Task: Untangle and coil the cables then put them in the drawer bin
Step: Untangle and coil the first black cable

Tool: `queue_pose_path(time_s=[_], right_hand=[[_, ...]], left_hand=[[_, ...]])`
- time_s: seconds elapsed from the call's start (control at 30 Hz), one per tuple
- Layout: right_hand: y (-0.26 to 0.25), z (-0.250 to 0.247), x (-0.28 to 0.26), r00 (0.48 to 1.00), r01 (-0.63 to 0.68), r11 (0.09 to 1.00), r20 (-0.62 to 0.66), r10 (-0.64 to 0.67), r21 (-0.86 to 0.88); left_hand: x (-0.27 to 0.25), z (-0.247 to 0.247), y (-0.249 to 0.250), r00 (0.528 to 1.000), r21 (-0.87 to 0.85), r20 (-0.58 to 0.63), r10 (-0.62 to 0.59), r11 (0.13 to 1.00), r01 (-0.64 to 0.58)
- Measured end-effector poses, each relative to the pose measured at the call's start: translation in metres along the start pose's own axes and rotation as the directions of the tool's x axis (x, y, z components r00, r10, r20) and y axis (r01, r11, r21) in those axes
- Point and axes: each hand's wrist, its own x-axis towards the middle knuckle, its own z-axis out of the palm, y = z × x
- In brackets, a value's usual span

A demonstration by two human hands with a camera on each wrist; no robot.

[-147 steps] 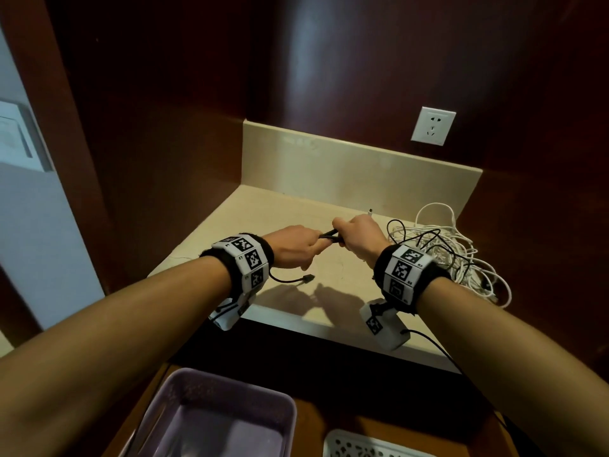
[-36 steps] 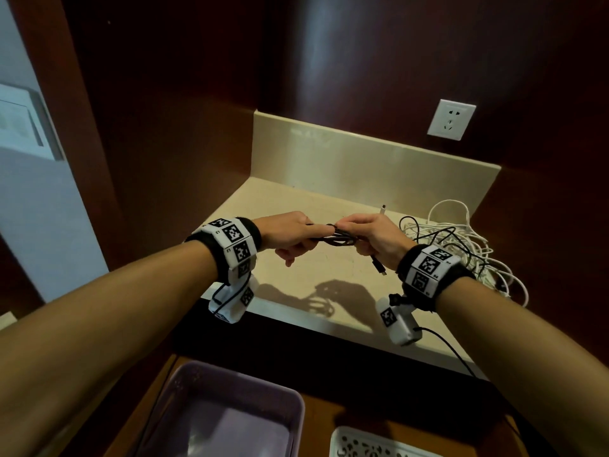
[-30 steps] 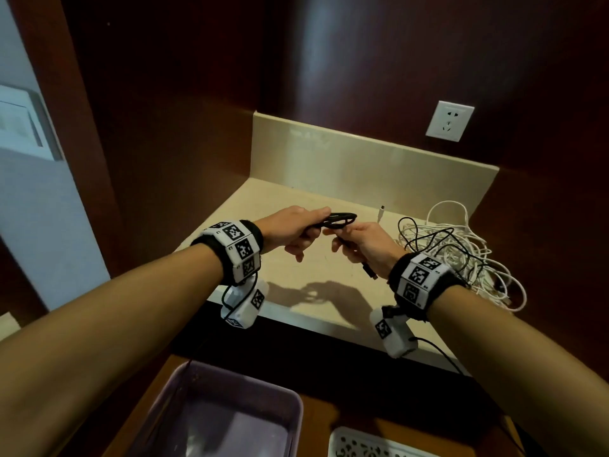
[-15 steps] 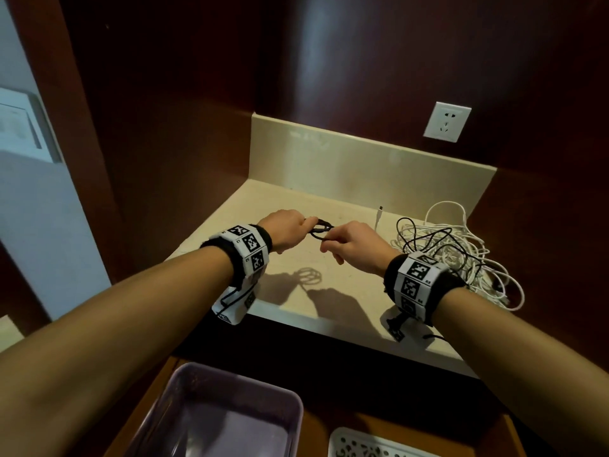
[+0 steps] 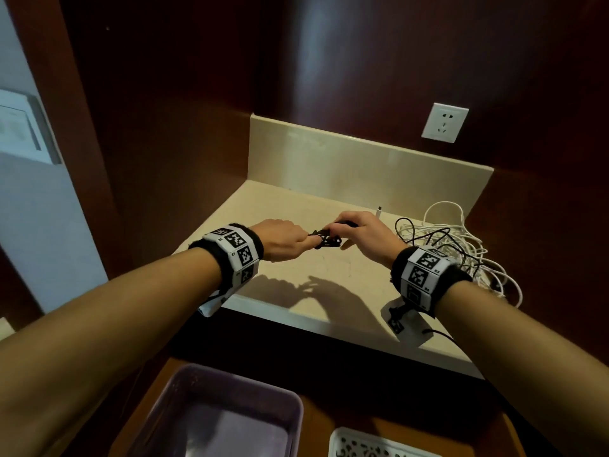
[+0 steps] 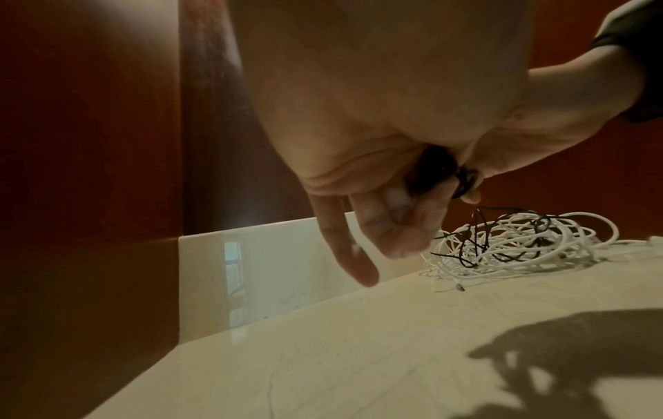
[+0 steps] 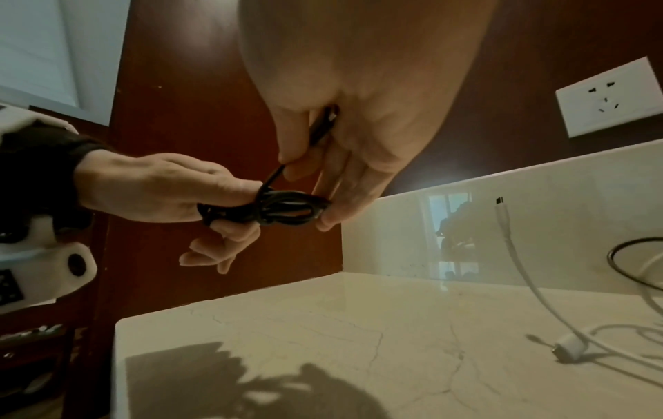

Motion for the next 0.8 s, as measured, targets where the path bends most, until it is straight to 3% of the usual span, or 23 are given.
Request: queue_pose_path(time_s=[0.2, 0.4, 0.63, 0.8], right_hand=[[-0.001, 0.006, -0.002, 0.992, -0.050, 0.982, -0.106, 0.070, 0.182], [-0.010, 0.004, -0.006, 0.986, -0.077, 0.941, -0.117, 0.121, 0.331], [-0.010, 0.006, -0.006, 0.977, -0.094, 0.904, -0.134, 0.163, 0.416], [-0.005, 0.005, -0.006, 0.961, -0.114, 0.825, -0.150, 0.233, 0.554]], left_hand=[[0.000, 0.005, -0.001, 0.998, 0.111, -0.060, 0.032, 0.994, -0.025], [-0.002, 0.007, -0.002, 0.987, 0.192, -0.159, 0.037, 0.981, -0.006], [-0.002, 0.015, 0.000, 0.977, -0.037, -0.181, 0.110, 0.992, -0.118], [-0.004, 0.013, 0.004, 0.970, -0.056, -0.210, 0.126, 0.988, -0.141]])
